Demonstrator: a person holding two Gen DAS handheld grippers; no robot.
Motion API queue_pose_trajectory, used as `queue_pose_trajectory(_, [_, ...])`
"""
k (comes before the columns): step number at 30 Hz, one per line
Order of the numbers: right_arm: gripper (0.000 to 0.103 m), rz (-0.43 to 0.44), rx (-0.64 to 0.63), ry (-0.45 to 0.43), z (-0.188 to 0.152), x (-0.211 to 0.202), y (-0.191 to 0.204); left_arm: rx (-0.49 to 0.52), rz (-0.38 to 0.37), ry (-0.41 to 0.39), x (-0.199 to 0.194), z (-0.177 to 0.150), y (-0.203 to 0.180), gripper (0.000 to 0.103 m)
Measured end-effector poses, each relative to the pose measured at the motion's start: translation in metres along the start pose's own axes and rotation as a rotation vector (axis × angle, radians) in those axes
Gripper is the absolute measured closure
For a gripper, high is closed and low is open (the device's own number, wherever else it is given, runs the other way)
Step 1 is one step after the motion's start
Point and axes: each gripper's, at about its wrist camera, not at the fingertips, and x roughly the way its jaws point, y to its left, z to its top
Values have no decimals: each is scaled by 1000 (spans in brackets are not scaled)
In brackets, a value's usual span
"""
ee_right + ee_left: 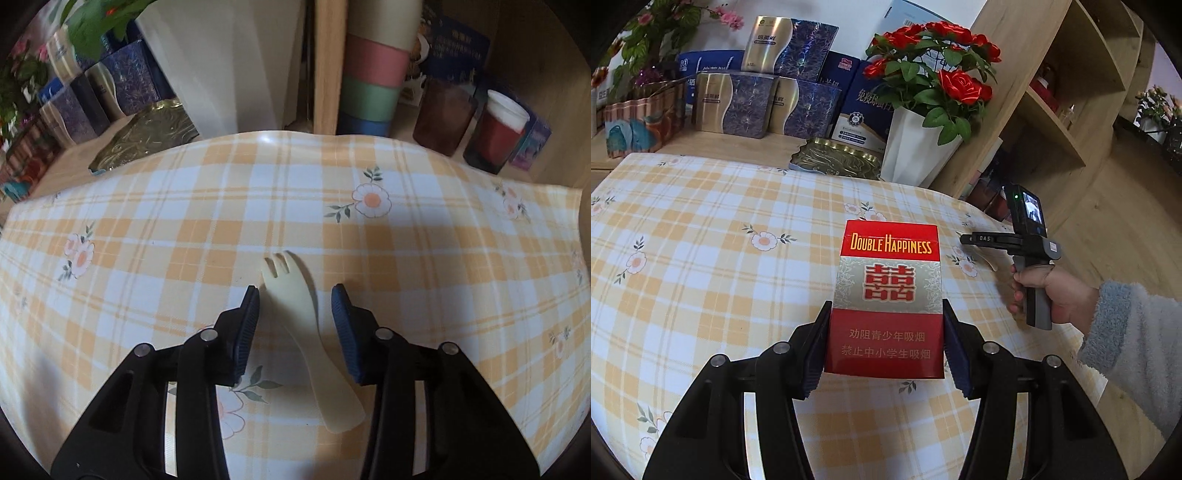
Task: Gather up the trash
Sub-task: 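Grasp the cream plastic spoon with the right tool while the left holds the pack, then drop the spoon and red pack into the bin with both tools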
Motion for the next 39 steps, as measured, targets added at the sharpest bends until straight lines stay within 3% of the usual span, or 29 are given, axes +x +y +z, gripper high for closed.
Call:
queue_pose_trajectory(3, [78,0,-22,-10,-5,-4,6,-7,-9,-2,-5,-5,1,49])
queue_pose_trajectory(6, [78,40,-10,-30,-21,-18,8,-9,-13,-8,-12,-10,1,49])
queue_pose_trajectory(11, [79,157,3,-145,-58,-68,14,-12,-13,7,-25,-29,1,49])
queue_pose_trajectory(26, [79,370,44,-235,-229,-236,37,51,40,72,-108,-105,-42,49])
queue_pose_trajectory(33, [79,421,64,-226,-312,-287,55,107,51,75,-165,-147,-63,49])
queue_pose_trajectory(39, [78,451,46,-139,-376,-295,79,128,72,96,-196,-176,-67,49])
